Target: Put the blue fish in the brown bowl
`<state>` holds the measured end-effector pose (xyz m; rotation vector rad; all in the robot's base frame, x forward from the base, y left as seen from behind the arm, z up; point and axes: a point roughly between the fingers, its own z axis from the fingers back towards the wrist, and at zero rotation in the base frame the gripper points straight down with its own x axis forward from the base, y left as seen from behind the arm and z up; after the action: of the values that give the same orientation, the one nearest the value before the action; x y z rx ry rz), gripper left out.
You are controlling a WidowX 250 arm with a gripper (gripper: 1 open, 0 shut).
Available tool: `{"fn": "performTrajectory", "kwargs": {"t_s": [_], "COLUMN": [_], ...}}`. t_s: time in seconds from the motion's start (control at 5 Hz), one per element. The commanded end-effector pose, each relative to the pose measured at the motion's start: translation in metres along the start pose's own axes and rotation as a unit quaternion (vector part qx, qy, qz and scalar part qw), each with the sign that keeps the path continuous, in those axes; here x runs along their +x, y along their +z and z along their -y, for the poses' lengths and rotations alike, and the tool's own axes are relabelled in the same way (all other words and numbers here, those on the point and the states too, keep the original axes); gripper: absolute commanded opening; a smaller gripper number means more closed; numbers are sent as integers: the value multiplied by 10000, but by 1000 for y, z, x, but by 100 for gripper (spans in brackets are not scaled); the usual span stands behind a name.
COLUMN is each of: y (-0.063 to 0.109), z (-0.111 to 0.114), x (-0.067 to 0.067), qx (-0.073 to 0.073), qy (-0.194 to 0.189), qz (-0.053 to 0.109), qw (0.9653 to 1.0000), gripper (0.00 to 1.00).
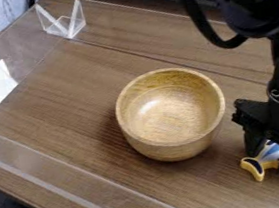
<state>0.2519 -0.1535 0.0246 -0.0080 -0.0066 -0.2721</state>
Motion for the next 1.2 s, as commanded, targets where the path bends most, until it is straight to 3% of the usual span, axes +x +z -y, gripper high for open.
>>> {"fn": "performTrajectory", "kwargs": {"t_s": [0.0, 0.4, 1.0], "y": [11, 12, 28], "z": [3, 2, -2], "x": [8, 7, 5], "qx": [-68, -79, 63], "qy": [17, 73, 137], "qz": [183, 143, 107], "qw": [9998, 9998, 9998], "gripper": [0, 0, 0]}}
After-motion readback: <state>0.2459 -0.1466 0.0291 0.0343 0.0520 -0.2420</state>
